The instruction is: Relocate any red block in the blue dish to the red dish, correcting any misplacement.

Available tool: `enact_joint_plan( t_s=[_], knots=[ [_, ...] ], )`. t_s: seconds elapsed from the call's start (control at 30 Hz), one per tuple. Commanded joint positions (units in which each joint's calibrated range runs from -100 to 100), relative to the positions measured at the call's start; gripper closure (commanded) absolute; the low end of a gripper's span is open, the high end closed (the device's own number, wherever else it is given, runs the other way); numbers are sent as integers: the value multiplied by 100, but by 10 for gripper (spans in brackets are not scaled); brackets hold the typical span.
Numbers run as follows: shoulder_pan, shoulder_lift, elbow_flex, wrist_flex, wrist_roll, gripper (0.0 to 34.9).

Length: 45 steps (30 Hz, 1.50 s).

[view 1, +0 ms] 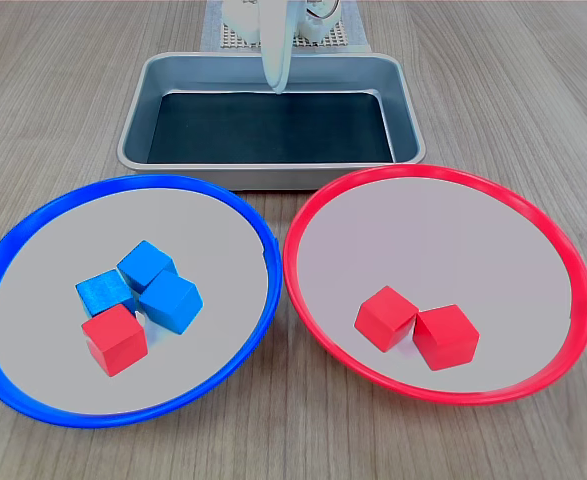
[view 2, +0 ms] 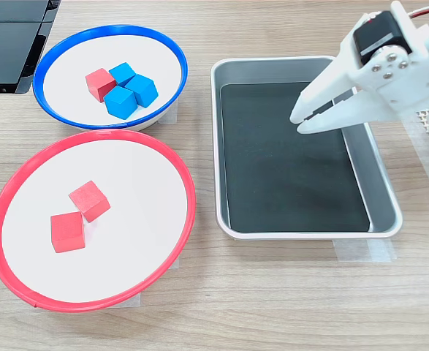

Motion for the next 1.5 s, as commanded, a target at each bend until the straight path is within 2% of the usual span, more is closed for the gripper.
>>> enact_joint_plan(
  t_s=[0.0,0.23,0.4,0.7,0.87,1.13,1.47],
  knots=[
    [122,955,-1166,-252,230,346],
    [273,3847,-4089,-417,1182,346],
    [423,6064,-6246,-161,2413,347],
    [941,8418,-8331,-70,3770,347],
    [1233,9689,-9633,78,4049,346],
    [1308,11122,-11344,144,4166,276],
    [1412,12452,-12810,202,4484,233]
  ],
)
